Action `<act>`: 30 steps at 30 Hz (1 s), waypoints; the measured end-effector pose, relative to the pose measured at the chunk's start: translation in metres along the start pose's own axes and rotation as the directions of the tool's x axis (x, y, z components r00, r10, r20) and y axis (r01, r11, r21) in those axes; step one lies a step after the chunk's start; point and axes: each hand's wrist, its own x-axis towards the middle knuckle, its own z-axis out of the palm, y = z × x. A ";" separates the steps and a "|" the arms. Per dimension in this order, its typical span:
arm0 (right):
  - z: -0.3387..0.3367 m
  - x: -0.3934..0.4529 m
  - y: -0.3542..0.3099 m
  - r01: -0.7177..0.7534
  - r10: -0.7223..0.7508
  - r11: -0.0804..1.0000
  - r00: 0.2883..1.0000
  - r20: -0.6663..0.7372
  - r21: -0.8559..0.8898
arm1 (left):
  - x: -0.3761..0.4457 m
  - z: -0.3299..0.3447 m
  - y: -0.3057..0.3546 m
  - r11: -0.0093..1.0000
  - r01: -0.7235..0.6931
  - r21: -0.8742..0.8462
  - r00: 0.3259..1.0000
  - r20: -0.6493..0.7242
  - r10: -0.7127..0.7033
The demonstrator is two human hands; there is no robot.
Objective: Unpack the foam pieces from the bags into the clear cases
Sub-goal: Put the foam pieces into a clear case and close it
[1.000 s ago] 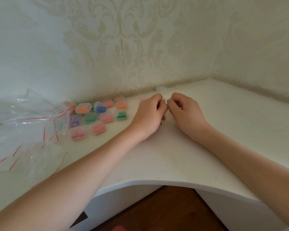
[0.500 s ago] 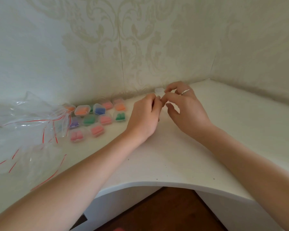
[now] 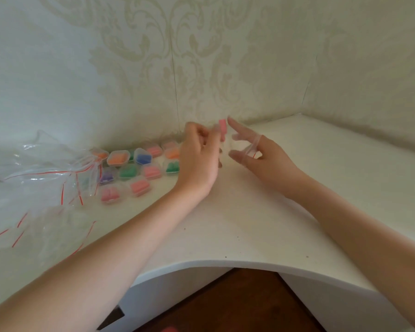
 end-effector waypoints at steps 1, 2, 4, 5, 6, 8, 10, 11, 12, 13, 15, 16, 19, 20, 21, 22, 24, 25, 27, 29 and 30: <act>-0.001 -0.001 -0.002 -0.007 0.008 0.998 1.000 -0.008 0.070 | 0.004 -0.002 0.000 0.995 0.097 -0.033 0.994 -0.054 -0.098; -0.002 -0.001 -0.003 -0.007 0.008 0.993 1.000 -0.005 0.120 | 0.008 -0.003 -0.002 0.981 0.181 -0.061 0.981 -0.064 -0.185; -0.001 -0.003 -0.004 -0.003 0.000 0.984 1.000 0.017 0.180 | 0.011 -0.003 -0.004 0.936 0.311 -0.164 0.950 0.010 -0.313; 0.001 -0.002 -0.003 -0.007 0.002 0.981 1.000 0.027 0.192 | 0.011 -0.003 -0.004 0.908 0.354 -0.226 0.935 0.064 -0.348; 0.002 -0.002 -0.002 -0.016 0.011 0.981 0.999 0.030 0.195 | 0.011 -0.002 -0.004 0.886 0.374 -0.273 0.927 0.104 -0.359; 0.004 0.000 0.002 -0.036 0.032 0.978 0.999 0.022 0.205 | 0.009 -0.002 -0.004 0.892 0.353 -0.283 0.936 0.127 -0.329; 0.003 0.001 0.005 -0.036 0.035 0.975 0.999 0.011 0.219 | 0.008 -0.003 -0.005 0.939 0.280 -0.200 0.957 0.133 -0.257; 0.002 0.002 0.005 -0.031 0.031 0.974 1.000 0.002 0.222 | 0.007 -0.004 -0.005 0.962 0.233 -0.144 0.966 0.150 -0.212; 0.000 0.002 0.005 -0.025 0.029 0.975 1.000 -0.012 0.222 | 0.005 -0.004 -0.006 0.977 0.191 -0.096 0.969 0.176 -0.173; -0.001 0.001 0.005 -0.022 0.029 0.978 0.999 -0.030 0.210 | 0.004 -0.004 -0.006 0.985 0.164 -0.060 0.968 0.202 -0.149; -0.002 0.000 0.006 -0.021 0.029 0.990 0.998 -0.060 0.139 | 0.001 -0.003 -0.006 0.988 0.154 -0.023 0.961 0.237 -0.144; -0.003 0.000 0.008 -0.022 0.029 0.994 0.998 -0.064 0.104 | 0.001 -0.003 -0.006 0.987 0.158 -0.014 0.958 0.246 -0.150; -0.004 -0.002 0.007 -0.023 0.024 0.997 0.999 -0.022 0.069 | 0.000 -0.003 -0.003 0.987 0.158 -0.006 0.950 0.274 -0.150; -0.004 -0.003 0.006 -0.030 0.029 0.996 1.000 0.004 0.089 | 0.000 -0.003 -0.002 0.988 0.153 -0.008 0.946 0.292 -0.144; -0.003 -0.004 0.003 -0.047 0.043 0.991 0.998 0.035 0.125 | -0.001 -0.003 -0.001 0.990 0.142 -0.010 0.941 0.313 -0.131; -0.002 -0.004 0.002 -0.068 0.059 0.983 0.996 0.061 0.173 | -0.002 -0.002 -0.001 0.993 0.121 -0.006 0.938 0.329 -0.112; -0.003 -0.004 0.001 -0.115 0.095 0.961 0.991 0.089 0.251 | -0.003 0.000 -0.002 0.998 0.054 0.037 0.938 0.341 -0.063; -0.004 -0.003 0.001 -0.131 0.107 0.956 0.989 0.102 0.263 | -0.004 0.000 -0.003 0.998 0.026 0.060 0.939 0.340 -0.045; -0.005 -0.002 -0.001 -0.147 0.116 0.955 0.985 0.130 0.258 | -0.003 0.000 -0.005 0.996 -0.004 0.086 0.944 0.329 -0.025; -0.005 -0.002 -0.001 -0.157 0.121 0.948 0.982 0.144 0.276 | -0.003 0.000 -0.008 0.994 -0.026 0.103 0.947 0.320 -0.008; -0.005 -0.002 0.000 -0.151 0.113 0.949 0.982 0.148 0.276 | -0.003 0.000 -0.009 0.993 -0.036 0.112 0.947 0.320 -0.002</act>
